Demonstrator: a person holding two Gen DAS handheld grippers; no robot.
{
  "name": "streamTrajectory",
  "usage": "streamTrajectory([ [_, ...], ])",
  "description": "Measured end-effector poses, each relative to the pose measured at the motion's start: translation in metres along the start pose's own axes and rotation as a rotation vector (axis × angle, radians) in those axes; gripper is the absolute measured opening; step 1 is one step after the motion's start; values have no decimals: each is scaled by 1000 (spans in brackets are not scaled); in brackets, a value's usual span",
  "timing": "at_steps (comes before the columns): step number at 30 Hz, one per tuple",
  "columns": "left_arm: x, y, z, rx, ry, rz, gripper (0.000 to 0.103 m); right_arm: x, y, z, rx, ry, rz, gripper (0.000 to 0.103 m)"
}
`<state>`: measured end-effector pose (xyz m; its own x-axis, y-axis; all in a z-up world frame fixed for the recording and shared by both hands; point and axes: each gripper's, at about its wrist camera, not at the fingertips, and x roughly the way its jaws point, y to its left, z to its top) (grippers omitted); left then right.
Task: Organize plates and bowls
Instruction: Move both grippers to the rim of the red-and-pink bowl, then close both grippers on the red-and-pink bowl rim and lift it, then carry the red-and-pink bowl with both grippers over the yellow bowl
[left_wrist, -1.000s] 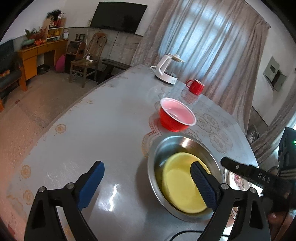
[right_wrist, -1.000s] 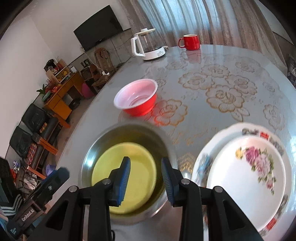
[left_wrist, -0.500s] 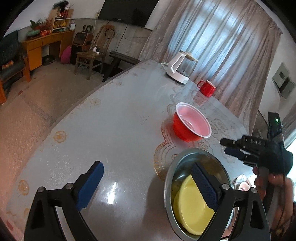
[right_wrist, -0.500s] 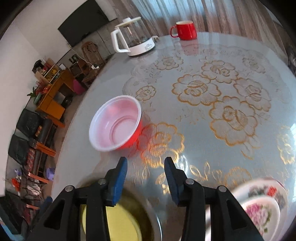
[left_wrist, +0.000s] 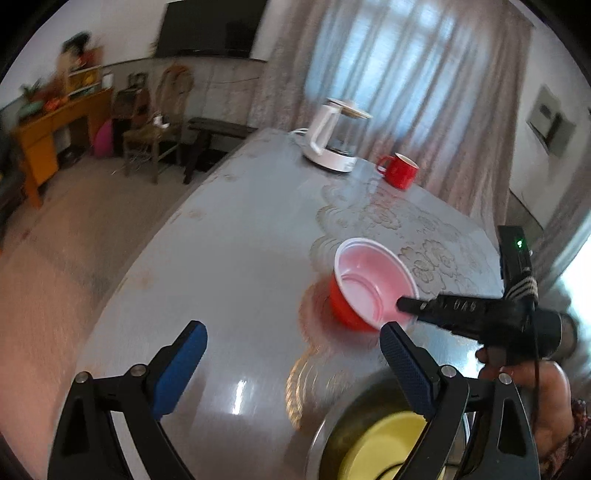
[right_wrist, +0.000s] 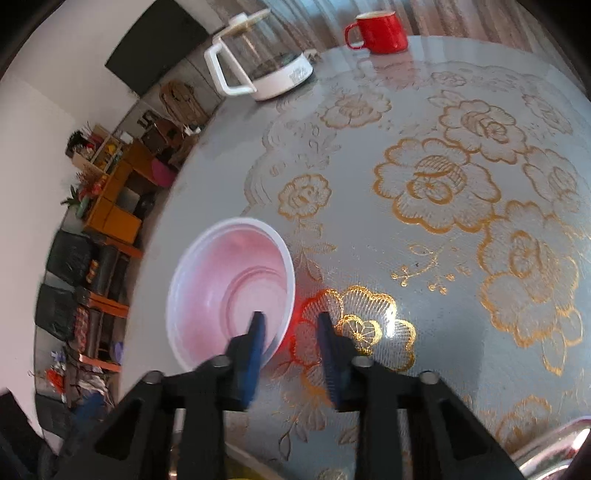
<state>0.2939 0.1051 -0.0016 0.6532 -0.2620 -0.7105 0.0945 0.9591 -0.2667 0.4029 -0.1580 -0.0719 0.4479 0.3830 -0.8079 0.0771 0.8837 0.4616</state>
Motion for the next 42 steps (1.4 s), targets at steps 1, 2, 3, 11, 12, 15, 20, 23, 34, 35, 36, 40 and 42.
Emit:
streamTrajectory([
  [1,6,-5,6,22,12,-6,92,2,0,-1,-6,4,7,17],
  [2,15,-9,12,44,32,-22,92,3,-1,-2,-13,6,8,16],
  [3,22,-14,17,59,45,-25,91,4,-1,-2,-18,8,5,16],
  [11,86,-43,36,124,175,-62,48,8,-11,-7,-3,28,-12,16],
  [12,91,-44,35,131,184,-55,46,8,-12,-8,0,30,-13,15],
  [15,102,-51,31,163,189,-45,29,8,-17,-9,6,32,-5,14],
  [20,103,-56,25,198,191,-31,15,3,-16,-12,-3,23,13,9],
  [23,95,-59,26,199,176,-34,15,-5,-13,-15,-16,1,17,8],
  [34,43,-72,21,190,101,-84,15,-57,-8,-32,-18,-75,56,8],
  [35,38,-72,18,187,93,-89,15,-60,-3,-33,-19,-80,56,8],
  [36,33,-73,16,184,87,-92,15,-65,-2,-36,-20,-87,59,8],
  [40,12,-75,3,178,63,-105,15,-80,2,-49,-25,-103,62,8],
  [42,1,-76,-4,176,49,-108,15,-90,5,-58,-34,-115,64,8],
])
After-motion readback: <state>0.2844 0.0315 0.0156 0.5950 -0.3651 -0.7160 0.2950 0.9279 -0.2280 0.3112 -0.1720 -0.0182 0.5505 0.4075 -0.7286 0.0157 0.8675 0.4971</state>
